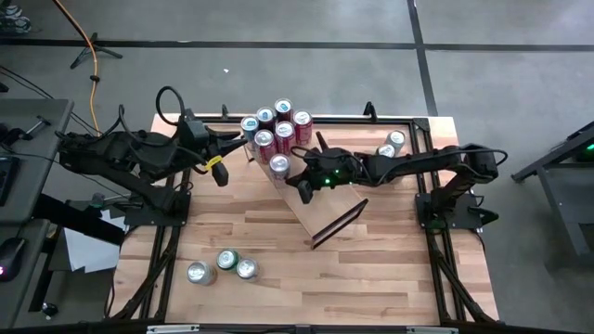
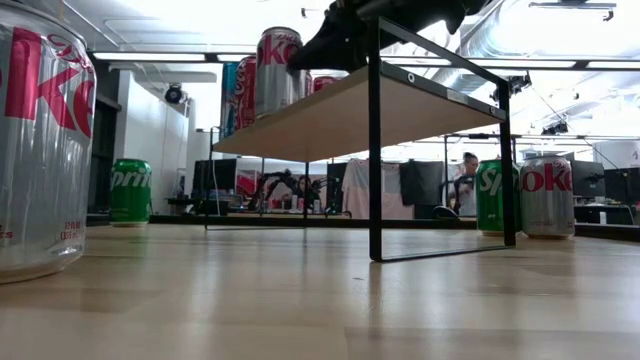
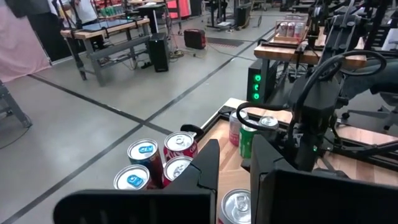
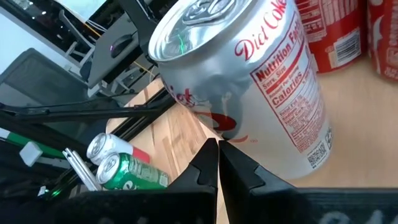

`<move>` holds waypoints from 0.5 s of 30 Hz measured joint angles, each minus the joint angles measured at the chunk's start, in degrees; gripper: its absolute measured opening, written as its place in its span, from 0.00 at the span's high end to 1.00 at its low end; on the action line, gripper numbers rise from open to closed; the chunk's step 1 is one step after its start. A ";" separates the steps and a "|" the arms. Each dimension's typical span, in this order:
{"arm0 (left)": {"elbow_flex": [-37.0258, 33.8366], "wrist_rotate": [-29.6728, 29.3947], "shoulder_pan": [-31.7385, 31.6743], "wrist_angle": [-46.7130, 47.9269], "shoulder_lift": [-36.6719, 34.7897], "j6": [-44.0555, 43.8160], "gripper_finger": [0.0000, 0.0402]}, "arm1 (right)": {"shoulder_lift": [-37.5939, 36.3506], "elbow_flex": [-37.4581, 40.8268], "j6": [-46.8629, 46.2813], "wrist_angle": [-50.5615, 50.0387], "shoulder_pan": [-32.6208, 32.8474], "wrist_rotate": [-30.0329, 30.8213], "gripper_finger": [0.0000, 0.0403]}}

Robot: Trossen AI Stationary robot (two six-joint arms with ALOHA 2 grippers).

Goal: Place canned beverage on shelf
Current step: Put the top left silver soda can on the shelf

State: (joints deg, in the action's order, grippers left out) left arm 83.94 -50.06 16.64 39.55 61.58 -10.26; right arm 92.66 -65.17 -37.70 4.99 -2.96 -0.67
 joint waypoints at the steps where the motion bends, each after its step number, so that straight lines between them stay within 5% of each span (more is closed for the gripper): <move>1: 0.00 0.00 0.00 0.00 0.00 0.00 1.00 | 0.00 0.00 0.22 0.06 -0.12 0.08 1.00; 15: 0.00 -0.02 -0.02 -0.24 0.00 -0.17 1.00 | 0.00 0.00 2.18 2.60 -2.05 1.25 1.00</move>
State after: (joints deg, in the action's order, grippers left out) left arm 83.94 -50.08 16.62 39.31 61.58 -10.43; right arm 92.66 -65.17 -35.51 7.59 -5.01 0.58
